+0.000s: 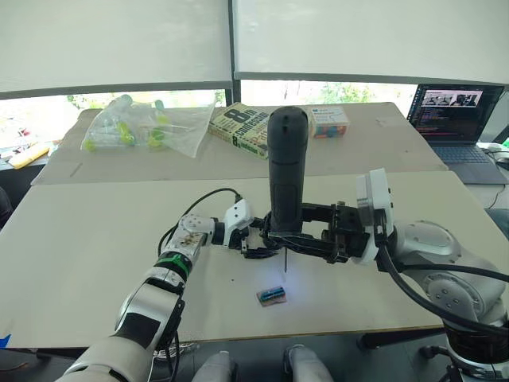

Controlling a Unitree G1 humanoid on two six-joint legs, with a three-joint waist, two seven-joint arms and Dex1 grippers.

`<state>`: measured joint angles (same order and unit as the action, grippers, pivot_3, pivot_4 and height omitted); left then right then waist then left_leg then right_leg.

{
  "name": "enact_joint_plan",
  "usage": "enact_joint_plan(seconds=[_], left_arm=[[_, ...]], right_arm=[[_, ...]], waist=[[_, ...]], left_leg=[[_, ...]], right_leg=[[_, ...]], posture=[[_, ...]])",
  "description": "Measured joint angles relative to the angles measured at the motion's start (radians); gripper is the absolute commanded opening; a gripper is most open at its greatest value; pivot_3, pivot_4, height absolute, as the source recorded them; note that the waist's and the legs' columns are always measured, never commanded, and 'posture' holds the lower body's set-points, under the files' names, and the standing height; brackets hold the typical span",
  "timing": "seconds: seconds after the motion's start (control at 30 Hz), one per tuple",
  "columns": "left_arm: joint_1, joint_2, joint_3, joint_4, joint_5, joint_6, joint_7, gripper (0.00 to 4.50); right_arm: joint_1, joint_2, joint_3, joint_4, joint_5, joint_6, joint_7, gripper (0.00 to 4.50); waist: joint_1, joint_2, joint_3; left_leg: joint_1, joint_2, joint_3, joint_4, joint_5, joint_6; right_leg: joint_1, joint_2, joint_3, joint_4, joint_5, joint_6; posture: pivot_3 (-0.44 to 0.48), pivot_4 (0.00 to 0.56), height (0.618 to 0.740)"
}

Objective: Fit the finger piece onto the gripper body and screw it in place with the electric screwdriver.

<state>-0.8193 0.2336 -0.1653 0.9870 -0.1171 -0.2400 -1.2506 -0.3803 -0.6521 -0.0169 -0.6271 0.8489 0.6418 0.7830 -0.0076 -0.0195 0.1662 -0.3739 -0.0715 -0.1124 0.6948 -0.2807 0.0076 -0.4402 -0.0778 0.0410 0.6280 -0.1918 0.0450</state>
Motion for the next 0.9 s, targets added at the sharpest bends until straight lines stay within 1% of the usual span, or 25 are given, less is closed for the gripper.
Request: enact_joint_plan(seconds=[0.1, 0.23, 0.3, 0.43, 0.53, 0.63, 0.7, 0.77, 0.9], left_arm=[[0.092, 0.001, 0.021, -0.154, -0.009, 0.058, 0.047, 4.5], [0.201, -0.001, 0.021, -0.351, -0.012, 0.148, 0.096, 4.5], [0.227, -0.005, 0.016, -0.398, -0.009, 0.173, 0.123, 4.5], [0.23, -0.016, 0.012, -0.422, -0.005, 0.202, 0.173, 4.5], [0.231, -0.016, 0.011, -0.425, -0.005, 0.203, 0.184, 3.69], [0.232, -0.019, 0.01, -0.424, -0.006, 0.199, 0.188, 2.3], [0.232, -0.021, 0.006, -0.424, -0.006, 0.196, 0.187, 2.28], [0.233, -0.024, 0.004, -0.424, -0.006, 0.194, 0.186, 2.28], [0.236, -0.022, 0.006, -0.425, -0.006, 0.193, 0.189, 2.28]], right_arm=[[-0.002, 0.001, 0.002, 0.0, -0.002, 0.0, 0.0, 1.91], [-0.012, 0.013, 0.008, 0.007, -0.005, 0.0, 0.001, 1.91], [-0.027, 0.016, 0.011, 0.014, -0.01, -0.001, 0.002, 1.91], [-0.048, 0.029, 0.012, 0.031, -0.017, -0.001, 0.002, 1.91], [-0.062, 0.043, 0.027, 0.053, -0.033, 0.0, 0.0, 1.91], [-0.125, 0.067, 0.036, 0.072, -0.037, 0.013, -0.018, 1.91], [-0.164, 0.079, 0.036, 0.081, -0.018, 0.027, -0.031, 1.91], [-0.171, 0.082, 0.036, 0.085, -0.008, 0.039, -0.033, 1.91], [-0.311, 0.118, 0.044, 0.171, -0.004, 0.088, -0.072, 1.91]], waist=[[-0.004, 0.0, 0.0], [-0.004, 0.0, 0.0], [-0.003, 0.0, 0.0], [0.001, 0.0, 0.0], [0.001, 0.0, 0.0], [-0.004, 0.0, 0.0], [-0.003, 0.0, 0.0], [-0.003, 0.0, 0.0], [-0.004, 0.0, 0.0]], left_leg=[[0.0, 0.0, -0.002, 0.0, 0.0, 0.0], [0.0, 0.0, -0.007, 0.0, 0.0, 0.0], [0.0, 0.0, -0.007, 0.0, 0.0, 0.0], [0.001, 0.0, -0.007, 0.0, 0.0, 0.0], [0.001, -0.001, -0.007, 0.0, 0.0, 0.0], [0.001, 0.0, -0.007, -0.001, 0.0, 0.0], [0.001, 0.0, -0.007, -0.001, 0.0, 0.0], [0.001, 0.0, -0.007, -0.001, 0.0, 0.0], [0.001, -0.001, -0.007, -0.001, 0.0, 0.0]], right_leg=[[0.0, 0.0, 0.0, 0.0, 0.0, 0.0], [0.0, 0.0, 0.001, 0.0, 0.0, 0.0], [0.0, 0.0, 0.001, 0.0, 0.0, 0.0], [0.0, 0.0, 0.001, 0.0, 0.0, 0.0], [0.0, 0.0, 0.001, 0.0, 0.0, 0.0], [0.0, 0.0, 0.001, 0.0, 0.0, 0.0], [0.0, 0.0, 0.001, 0.0, 0.0, 0.0], [0.0, 0.0, 0.001, -0.001, 0.0, 0.0], [0.0, -0.001, 0.001, 0.0, 0.0, 0.0]], posture=[[0.0, 0.15, 0.74], [0.0, 0.15, 0.74], [0.0, 0.15, 0.74], [0.0, 0.15, 0.74], [0.0, 0.15, 0.74], [0.0, 0.15, 0.74], [0.0, 0.15, 0.74], [0.0, 0.15, 0.74], [0.0, 0.15, 0.74]])
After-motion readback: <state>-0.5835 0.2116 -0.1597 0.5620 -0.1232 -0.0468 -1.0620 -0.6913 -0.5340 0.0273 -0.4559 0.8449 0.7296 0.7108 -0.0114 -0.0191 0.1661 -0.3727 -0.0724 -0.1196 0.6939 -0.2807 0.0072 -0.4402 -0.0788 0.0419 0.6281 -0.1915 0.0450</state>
